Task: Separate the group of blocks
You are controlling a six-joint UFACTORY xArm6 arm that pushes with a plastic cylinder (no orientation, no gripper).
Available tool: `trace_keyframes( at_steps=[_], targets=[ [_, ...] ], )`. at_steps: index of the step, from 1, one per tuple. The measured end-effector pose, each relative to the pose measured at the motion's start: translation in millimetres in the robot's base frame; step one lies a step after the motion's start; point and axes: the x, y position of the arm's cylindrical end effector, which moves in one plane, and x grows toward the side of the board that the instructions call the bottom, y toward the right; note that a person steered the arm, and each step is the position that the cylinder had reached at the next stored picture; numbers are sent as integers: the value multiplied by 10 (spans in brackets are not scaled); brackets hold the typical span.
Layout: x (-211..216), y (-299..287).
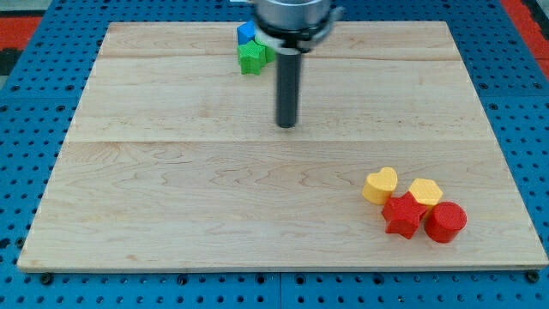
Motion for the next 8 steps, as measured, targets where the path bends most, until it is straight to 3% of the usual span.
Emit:
trace_keyframes(
  at_steps=[1,2,3,5,8],
  targets=[
    [-506,-665],
    [-850,-809],
    [-1107,-692],
    [-1182,-692],
    [-1970,-638]
  ],
)
